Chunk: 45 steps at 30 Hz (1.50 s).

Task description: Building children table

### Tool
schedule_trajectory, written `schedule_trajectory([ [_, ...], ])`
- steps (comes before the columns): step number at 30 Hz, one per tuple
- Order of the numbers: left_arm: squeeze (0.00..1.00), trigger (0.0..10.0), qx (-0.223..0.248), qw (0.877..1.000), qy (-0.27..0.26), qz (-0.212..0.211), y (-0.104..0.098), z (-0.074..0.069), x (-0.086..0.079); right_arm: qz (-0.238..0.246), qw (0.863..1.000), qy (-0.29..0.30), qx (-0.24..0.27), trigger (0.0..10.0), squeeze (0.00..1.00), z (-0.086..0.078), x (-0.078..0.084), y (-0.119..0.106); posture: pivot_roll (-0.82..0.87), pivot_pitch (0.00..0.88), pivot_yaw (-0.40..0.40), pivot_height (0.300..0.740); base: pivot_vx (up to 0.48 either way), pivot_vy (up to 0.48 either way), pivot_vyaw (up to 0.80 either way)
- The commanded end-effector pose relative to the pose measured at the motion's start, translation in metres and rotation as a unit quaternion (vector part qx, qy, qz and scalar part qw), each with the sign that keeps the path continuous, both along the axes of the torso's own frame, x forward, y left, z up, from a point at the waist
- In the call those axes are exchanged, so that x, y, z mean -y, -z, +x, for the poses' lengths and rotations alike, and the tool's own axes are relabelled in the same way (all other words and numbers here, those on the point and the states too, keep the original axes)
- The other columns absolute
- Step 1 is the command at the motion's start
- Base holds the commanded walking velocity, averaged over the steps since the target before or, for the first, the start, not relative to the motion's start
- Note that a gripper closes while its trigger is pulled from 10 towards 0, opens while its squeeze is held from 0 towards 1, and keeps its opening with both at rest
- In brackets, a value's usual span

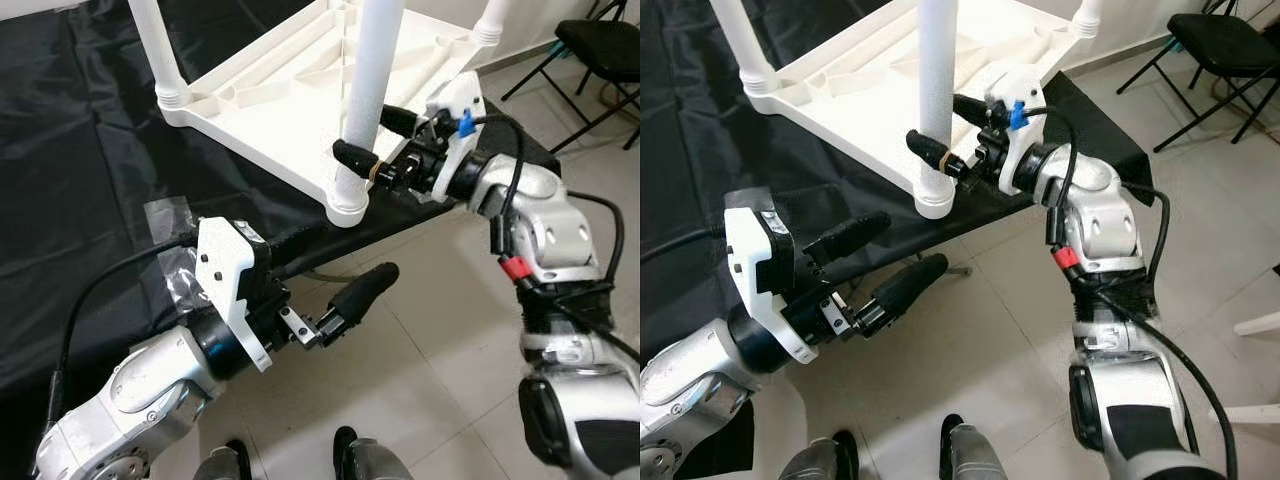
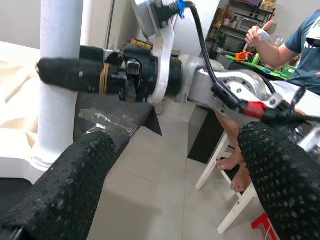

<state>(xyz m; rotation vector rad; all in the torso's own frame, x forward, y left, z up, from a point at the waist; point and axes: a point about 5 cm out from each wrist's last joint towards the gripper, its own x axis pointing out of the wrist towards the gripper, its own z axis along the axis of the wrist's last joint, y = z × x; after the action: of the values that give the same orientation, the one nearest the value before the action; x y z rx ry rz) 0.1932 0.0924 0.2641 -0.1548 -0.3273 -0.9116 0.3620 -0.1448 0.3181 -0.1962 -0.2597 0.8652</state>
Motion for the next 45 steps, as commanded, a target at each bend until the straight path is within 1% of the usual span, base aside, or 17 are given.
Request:
schedule_trajectory([
  [1,0.0,10.0,-0.003,1.0,0.004,0.007,0.002,-0.004,0.001,-0.013,1.0,-0.016,0.011,0.0,0.0,0.0,0.0,-0.006,0.03,0.327,-0.053,0.74,0.0,0.0,0.0],
  [6,0.0,10.0,-0.004,1.0,0.005,0.009,0.002,-0.004,0.001,-0.048,0.998,-0.048,0.011,0.0,0.0,-0.003,0.0,-0.008,0.03,0.327,-0.052,0.74,0.0,0.0,0.0],
  [14,0.0,10.0,0.004,1.0,0.0,0.013,0.0,-0.002,0.0,-0.092,0.994,-0.044,-0.048,0.0,0.0,-0.029,0.01,0.029,0.01,0.329,-0.094,0.74,0.0,0.0,0.0],
  [17,0.0,10.0,0.006,1.0,-0.006,0.014,0.0,-0.003,-0.002,-0.05,0.996,0.011,-0.073,0.0,0.0,-0.032,0.012,0.043,0.0,0.322,-0.118,0.74,0.0,0.0,0.0],
  [18,0.0,10.0,0.006,1.0,-0.01,0.015,0.001,-0.003,-0.003,-0.006,0.987,0.151,-0.057,0.0,0.0,-0.025,0.015,0.057,0.0,0.306,-0.122,0.74,0.0,0.0,0.0],
  [19,0.0,10.0,0.009,1.0,-0.014,0.015,0.001,-0.002,-0.004,0.037,0.954,0.292,-0.055,0.0,0.0,-0.026,0.014,0.083,-0.02,0.293,-0.117,0.74,0.0,0.0,0.0],
  [20,0.0,10.0,0.009,1.0,-0.014,0.015,0.001,-0.002,-0.004,0.037,0.954,0.292,-0.055,0.0,0.0,-0.026,0.014,0.083,-0.02,0.293,-0.117,0.74,0.0,0.0,0.0],
  [22,0.0,10.0,0.014,1.0,-0.018,0.017,0.0,0.0,-0.005,0.078,0.907,0.407,-0.073,0.0,0.0,-0.03,-0.012,0.117,-0.02,0.285,-0.102,0.74,0.0,0.0,0.0],
  [28,0.0,10.0,0.018,1.0,-0.015,0.017,0.0,0.0,-0.004,0.057,0.919,0.378,-0.095,0.0,0.0,-0.014,-0.058,0.123,-0.03,0.251,-0.077,0.74,0.0,0.0,0.0],
  [29,0.0,10.0,0.018,1.0,-0.015,0.018,0.001,0.0,-0.004,0.045,0.924,0.367,-0.099,9.3,0.0,-0.013,-0.064,0.123,-0.03,0.251,-0.077,0.74,0.0,0.0,0.0],
  [31,0.0,10.0,0.018,1.0,-0.015,0.018,0.001,0.0,-0.004,0.045,0.924,0.367,-0.099,9.3,0.0,-0.013,-0.064,0.123,-0.03,0.251,-0.077,0.74,0.0,0.0,0.0],
  [32,0.0,10.0,0.02,1.0,-0.016,0.016,0.0,0.0,-0.005,0.041,0.933,0.343,-0.101,10.0,0.0,-0.014,-0.069,0.12,-0.04,0.236,-0.064,0.74,0.0,0.0,0.0],
  [37,0.0,10.0,0.02,0.999,-0.019,0.017,0.001,0.001,-0.007,0.057,0.967,0.234,-0.083,10.0,0.0,-0.026,-0.073,0.093,-0.05,0.246,-0.068,0.74,0.0,0.0,0.0],
  [38,0.0,10.0,0.019,1.0,-0.018,0.017,0.001,0.001,-0.006,0.051,0.975,0.204,-0.067,10.0,0.37,-0.028,-0.071,0.086,-0.04,0.248,-0.075,0.74,0.0,0.0,0.0],
  [39,0.0,10.0,0.019,1.0,-0.018,0.016,0.001,0.001,-0.006,0.047,0.979,0.19,-0.055,10.0,0.37,-0.03,-0.07,0.082,-0.04,0.248,-0.075,0.74,0.0,0.0,0.0],
  [40,0.0,10.0,0.02,0.999,-0.02,0.017,0.001,0.001,-0.006,0.052,0.982,0.176,-0.043,10.0,1.0,-0.03,-0.067,0.075,-0.03,0.251,-0.08,0.74,0.0,0.0,0.0],
  [45,0.0,10.0,0.022,0.999,-0.026,0.018,0.0,0.001,-0.008,0.047,0.995,0.09,-0.011,10.0,1.0,-0.025,-0.055,0.051,-0.03,0.253,-0.083,0.74,0.0,0.0,0.0],
])
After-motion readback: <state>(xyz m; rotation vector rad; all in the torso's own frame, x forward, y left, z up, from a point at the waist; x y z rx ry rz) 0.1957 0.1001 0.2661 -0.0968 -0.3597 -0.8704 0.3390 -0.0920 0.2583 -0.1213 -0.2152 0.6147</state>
